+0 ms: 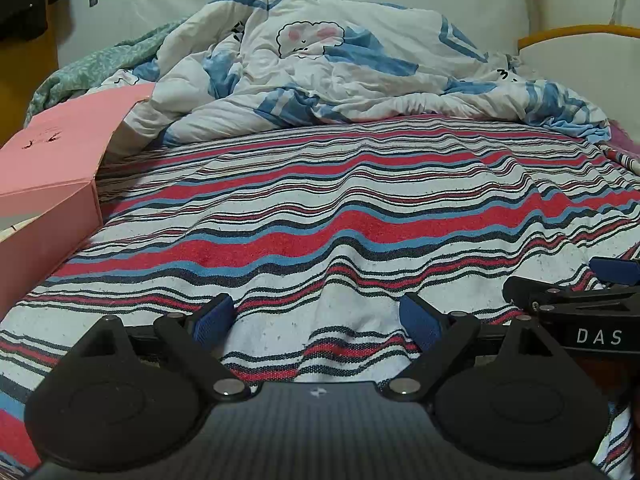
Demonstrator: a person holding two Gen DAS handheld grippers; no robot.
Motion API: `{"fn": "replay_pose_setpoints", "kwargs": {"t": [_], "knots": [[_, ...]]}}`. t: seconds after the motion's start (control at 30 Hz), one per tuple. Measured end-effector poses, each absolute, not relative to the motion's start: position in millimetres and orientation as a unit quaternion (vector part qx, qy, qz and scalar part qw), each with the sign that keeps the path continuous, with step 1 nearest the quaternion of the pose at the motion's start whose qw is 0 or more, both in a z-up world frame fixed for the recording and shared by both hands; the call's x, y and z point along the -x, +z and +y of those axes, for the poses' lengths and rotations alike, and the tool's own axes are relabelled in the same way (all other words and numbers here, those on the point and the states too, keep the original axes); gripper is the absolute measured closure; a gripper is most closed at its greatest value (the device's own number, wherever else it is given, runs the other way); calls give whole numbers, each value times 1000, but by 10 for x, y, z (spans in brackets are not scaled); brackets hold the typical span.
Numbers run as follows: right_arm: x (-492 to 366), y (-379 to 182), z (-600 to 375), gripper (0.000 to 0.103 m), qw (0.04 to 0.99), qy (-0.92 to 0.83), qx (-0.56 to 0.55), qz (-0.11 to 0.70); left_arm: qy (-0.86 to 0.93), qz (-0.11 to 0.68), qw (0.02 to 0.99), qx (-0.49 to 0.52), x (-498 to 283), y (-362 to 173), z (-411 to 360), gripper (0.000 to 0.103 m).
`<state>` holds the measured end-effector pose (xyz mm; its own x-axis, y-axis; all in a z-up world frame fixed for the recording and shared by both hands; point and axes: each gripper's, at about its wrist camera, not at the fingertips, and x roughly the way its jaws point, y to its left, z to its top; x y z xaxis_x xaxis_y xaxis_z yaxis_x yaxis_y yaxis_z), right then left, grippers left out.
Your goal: Fold shopping bag
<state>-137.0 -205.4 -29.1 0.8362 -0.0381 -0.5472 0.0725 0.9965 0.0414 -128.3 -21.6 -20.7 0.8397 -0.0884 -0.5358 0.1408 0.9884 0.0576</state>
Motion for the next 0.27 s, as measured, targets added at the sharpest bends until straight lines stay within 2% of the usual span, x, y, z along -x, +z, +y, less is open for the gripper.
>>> {"fn": "replay_pose_setpoints", "kwargs": {"t": [0.27], "knots": [[1364, -296, -2060, 0, 957, -29, -28, 286, -60, 277, 958, -47, 1285, -204, -196, 13]]}}
